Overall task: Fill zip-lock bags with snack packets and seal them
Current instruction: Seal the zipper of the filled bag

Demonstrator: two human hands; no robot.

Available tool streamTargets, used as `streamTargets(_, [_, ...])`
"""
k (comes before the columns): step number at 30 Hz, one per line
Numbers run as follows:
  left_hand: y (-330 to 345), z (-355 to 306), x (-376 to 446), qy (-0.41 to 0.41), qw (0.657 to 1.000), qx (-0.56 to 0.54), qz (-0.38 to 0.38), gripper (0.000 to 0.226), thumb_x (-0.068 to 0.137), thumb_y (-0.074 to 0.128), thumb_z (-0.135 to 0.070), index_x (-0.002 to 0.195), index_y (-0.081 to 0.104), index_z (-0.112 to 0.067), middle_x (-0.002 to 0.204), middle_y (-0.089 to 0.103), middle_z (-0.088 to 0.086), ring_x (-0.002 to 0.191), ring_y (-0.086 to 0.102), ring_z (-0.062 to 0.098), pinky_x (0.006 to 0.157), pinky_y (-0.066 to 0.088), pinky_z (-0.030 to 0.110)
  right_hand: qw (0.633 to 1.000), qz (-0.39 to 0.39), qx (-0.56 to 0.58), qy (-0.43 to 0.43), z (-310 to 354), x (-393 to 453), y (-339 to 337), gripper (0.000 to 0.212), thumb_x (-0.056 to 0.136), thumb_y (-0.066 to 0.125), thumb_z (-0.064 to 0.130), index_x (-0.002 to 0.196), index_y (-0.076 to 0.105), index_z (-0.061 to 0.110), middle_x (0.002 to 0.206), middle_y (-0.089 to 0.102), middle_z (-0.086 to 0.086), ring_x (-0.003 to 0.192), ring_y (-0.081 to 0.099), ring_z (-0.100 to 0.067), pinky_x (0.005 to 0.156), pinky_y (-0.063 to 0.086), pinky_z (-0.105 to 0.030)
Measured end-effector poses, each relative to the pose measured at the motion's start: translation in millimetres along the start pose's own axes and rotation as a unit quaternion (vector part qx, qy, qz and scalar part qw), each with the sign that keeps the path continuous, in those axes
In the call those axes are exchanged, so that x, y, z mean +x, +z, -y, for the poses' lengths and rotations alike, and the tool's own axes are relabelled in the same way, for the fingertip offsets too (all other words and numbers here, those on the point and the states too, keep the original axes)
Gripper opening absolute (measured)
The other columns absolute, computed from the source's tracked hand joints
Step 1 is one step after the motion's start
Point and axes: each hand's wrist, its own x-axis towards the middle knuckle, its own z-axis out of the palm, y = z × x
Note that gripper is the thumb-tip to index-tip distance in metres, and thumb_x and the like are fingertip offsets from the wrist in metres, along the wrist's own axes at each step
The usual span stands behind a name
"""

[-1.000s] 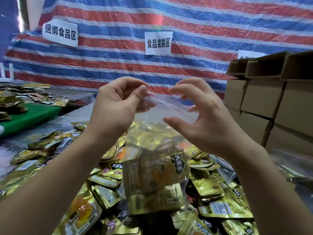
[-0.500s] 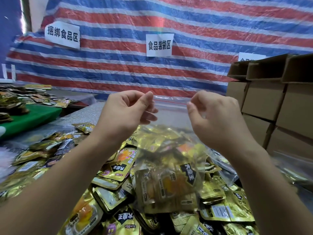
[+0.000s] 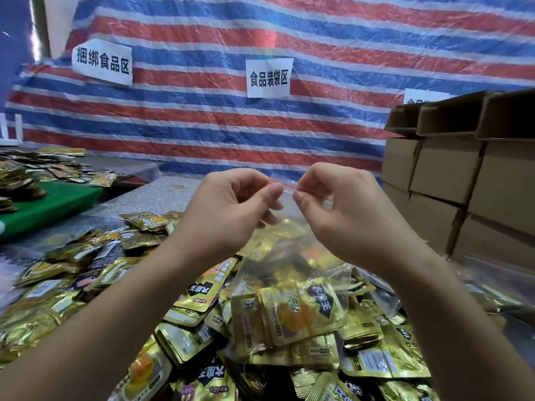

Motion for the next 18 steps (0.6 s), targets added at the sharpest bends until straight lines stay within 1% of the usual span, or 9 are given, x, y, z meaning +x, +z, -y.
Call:
streamTargets(4, [-0.9, 1.6, -0.8, 0.005, 1.0, 0.014, 0.015, 0.011, 0.094, 0.064, -0.015, 0.088, 0.072, -0.011, 0.075, 0.073, 0.002, 0.063, 0.07, 0.015, 0.059, 0.053, 0.022, 1.0, 0.011, 0.021, 0.006, -1.1, 0.2, 2.4, 0.012, 0.095, 0.063, 0.029, 0.088, 0.068, 0.02, 0.079, 0.066, 0.007, 0.077, 0.06, -0.007, 0.072, 0.049, -0.032])
streamTargets(6, [-0.1, 0.3, -1.6, 0.011, 1.0, 0.011, 0.022, 0.01, 0.093, 0.064, -0.012, 0.088, 0.073, -0.01, 0.074, 0.073, 0.004, 0.063, 0.07, 0.015, 0.058, 0.052, 0.021, 0.999, 0.016, 0.032, 0.011, -0.7, 0.3, 3.1, 0.01, 0.094, 0.063, 0.028, 0.089, 0.068, 0.021, 0.079, 0.066, 0.008, 0.077, 0.06, -0.006, 0.071, 0.048, -0.029])
streamTargets(11, [0.2, -0.9, -0.9, 0.015, 0.999, 0.007, 0.031, 0.01, 0.092, 0.065, -0.009, 0.087, 0.073, -0.007, 0.074, 0.072, 0.006, 0.062, 0.068, 0.014, 0.057, 0.05, 0.02, 0.999, 0.022, 0.041, 0.021, -2.0, 1.2, 3.4, 0.008, 0.094, 0.065, 0.025, 0.09, 0.069, 0.02, 0.081, 0.067, 0.009, 0.079, 0.061, -0.006, 0.073, 0.051, -0.03])
streamTargets(13, [-0.1, -0.7, -0.7, 0.017, 0.999, 0.008, 0.031, 0.011, 0.092, 0.065, -0.009, 0.087, 0.073, -0.007, 0.074, 0.072, 0.007, 0.062, 0.067, 0.013, 0.057, 0.05, 0.02, 0.999, 0.017, 0.038, 0.017, -2.0, 1.0, 4.1, 0.008, 0.094, 0.065, 0.026, 0.089, 0.069, 0.02, 0.08, 0.066, 0.01, 0.078, 0.061, -0.005, 0.072, 0.049, -0.028])
streamTargets(18, [-1.9, -0.5, -1.2, 0.027, 0.999, 0.02, 0.027, 0.012, 0.093, 0.065, -0.011, 0.086, 0.074, -0.011, 0.072, 0.072, 0.003, 0.062, 0.068, 0.013, 0.058, 0.052, 0.023, 0.999, 0.01, 0.042, 0.007, -1.4, 0.2, 5.4, 0.01, 0.094, 0.065, 0.026, 0.087, 0.069, 0.021, 0.077, 0.067, 0.009, 0.075, 0.062, -0.007, 0.069, 0.049, -0.029])
